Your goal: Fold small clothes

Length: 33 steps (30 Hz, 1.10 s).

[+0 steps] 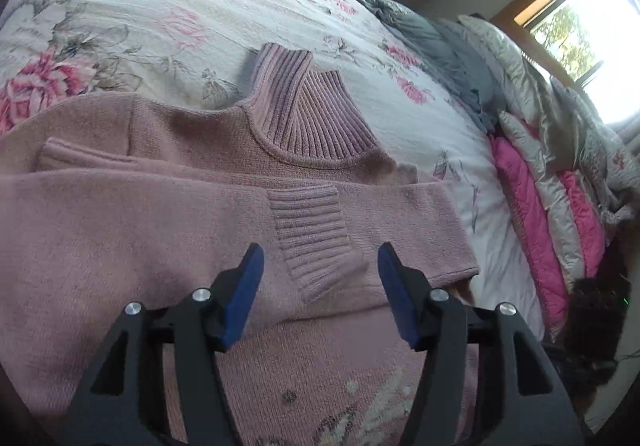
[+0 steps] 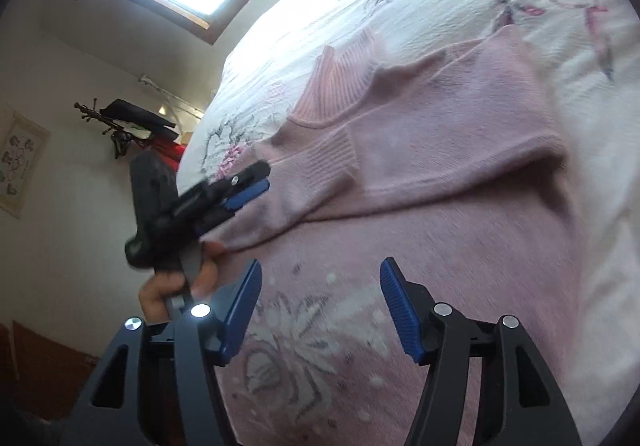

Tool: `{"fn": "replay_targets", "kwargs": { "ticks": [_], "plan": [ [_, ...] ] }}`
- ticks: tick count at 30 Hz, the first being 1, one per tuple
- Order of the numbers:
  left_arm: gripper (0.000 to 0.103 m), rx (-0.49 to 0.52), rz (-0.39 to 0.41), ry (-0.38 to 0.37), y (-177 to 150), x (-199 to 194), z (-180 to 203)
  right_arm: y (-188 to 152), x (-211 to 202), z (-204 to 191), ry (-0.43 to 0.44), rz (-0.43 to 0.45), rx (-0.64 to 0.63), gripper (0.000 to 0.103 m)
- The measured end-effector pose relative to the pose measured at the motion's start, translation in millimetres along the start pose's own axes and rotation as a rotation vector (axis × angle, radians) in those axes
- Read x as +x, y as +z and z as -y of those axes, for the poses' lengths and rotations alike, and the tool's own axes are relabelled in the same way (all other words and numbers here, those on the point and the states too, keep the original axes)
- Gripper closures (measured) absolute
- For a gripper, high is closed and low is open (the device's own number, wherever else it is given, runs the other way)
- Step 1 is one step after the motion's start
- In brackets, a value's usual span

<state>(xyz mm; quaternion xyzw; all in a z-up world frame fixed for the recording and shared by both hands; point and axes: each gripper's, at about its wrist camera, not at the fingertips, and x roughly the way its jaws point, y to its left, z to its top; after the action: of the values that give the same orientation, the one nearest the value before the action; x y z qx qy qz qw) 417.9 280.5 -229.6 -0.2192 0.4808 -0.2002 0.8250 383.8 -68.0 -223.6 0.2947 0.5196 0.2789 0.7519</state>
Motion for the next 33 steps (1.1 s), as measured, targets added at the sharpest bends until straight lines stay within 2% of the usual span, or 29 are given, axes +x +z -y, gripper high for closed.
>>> {"fn": "replay_targets", "kwargs": {
  "ticks": [3,7,9,13,14,16,17,18,22,28,33],
  "plan": [
    [0.042,-0.047,0.031,-0.039,-28,-33,-12,47,53,18,0.08,-0.084,0.101,0.042],
    [0.035,-0.109,0.055,-0.061,-82,-75,-29,84,115,45,0.042,-0.158,0.201,0.049],
    [0.035,-0.136,0.05,-0.06,-111,-90,-39,87,134,49,0.047,-0.193,0.224,0.052],
    [0.035,-0.226,0.027,-0.071,-160,-108,-62,89,155,37,0.038,-0.229,0.188,0.053],
    [0.035,-0.247,0.027,-0.078,-170,-110,-67,90,158,35,0.035,-0.23,0.188,0.056],
    [0.035,-0.275,0.039,-0.101,-184,-116,-71,91,162,31,0.022,-0.232,0.184,0.071],
    [0.035,-0.284,0.042,-0.105,-187,-118,-71,92,163,27,0.005,-0.23,0.173,0.087],
    [0.035,-0.292,0.046,-0.109,-190,-119,-71,92,162,23,-0.008,-0.228,0.158,0.097],
    [0.035,-0.312,0.045,-0.113,-193,-117,-73,100,139,-7,-0.027,-0.18,0.08,0.097],
    [0.033,-0.31,0.041,-0.099,-193,-113,-73,122,66,-59,-0.055,-0.053,-0.04,0.097],
    [0.033,-0.313,0.041,-0.1,-195,-111,-73,132,13,-54,-0.119,0.027,-0.054,0.097]
  ]
}}
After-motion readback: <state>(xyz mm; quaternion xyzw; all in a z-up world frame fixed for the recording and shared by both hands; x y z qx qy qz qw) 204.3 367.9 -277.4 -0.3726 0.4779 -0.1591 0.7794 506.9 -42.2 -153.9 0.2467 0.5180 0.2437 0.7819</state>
